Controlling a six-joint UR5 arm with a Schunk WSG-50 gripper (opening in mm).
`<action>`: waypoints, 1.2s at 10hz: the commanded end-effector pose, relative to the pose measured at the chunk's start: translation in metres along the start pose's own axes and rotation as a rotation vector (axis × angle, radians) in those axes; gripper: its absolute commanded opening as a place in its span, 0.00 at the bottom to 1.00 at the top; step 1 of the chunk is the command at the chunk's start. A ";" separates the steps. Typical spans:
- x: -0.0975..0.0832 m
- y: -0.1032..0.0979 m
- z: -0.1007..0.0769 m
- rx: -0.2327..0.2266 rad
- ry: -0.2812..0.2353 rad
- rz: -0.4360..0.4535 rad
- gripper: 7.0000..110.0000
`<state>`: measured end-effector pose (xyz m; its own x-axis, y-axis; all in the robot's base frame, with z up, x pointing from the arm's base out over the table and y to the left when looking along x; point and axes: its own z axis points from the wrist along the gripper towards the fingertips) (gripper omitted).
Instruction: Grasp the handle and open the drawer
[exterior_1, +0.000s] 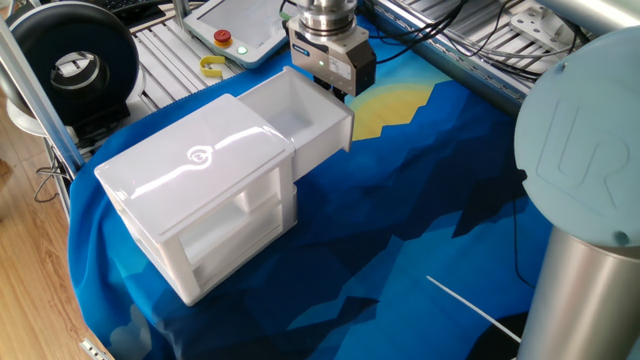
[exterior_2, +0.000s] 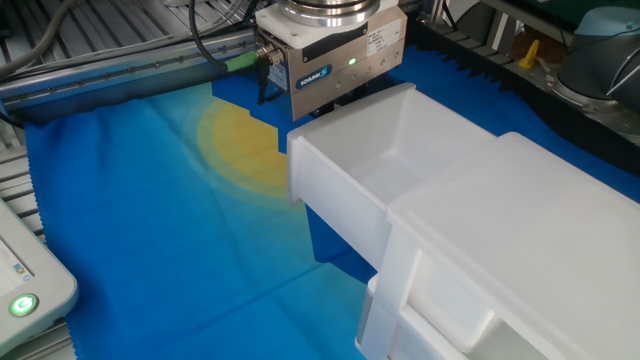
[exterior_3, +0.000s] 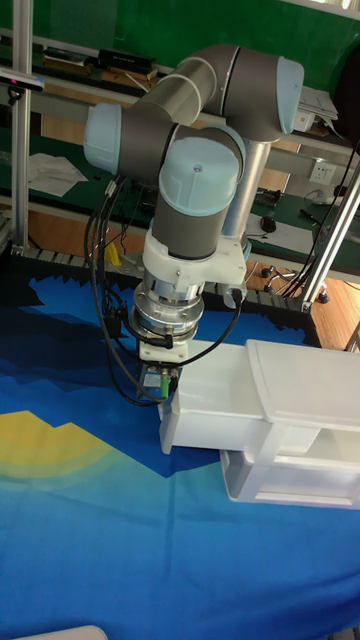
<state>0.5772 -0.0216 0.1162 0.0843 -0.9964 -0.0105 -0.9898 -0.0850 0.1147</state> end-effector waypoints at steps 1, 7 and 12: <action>0.002 -0.001 -0.002 0.003 -0.010 -0.001 0.00; 0.013 -0.002 0.001 0.005 -0.007 -0.016 0.00; 0.018 -0.003 0.002 0.005 -0.007 -0.024 0.00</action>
<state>0.5797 -0.0390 0.1131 0.1078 -0.9941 -0.0084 -0.9876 -0.1081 0.1138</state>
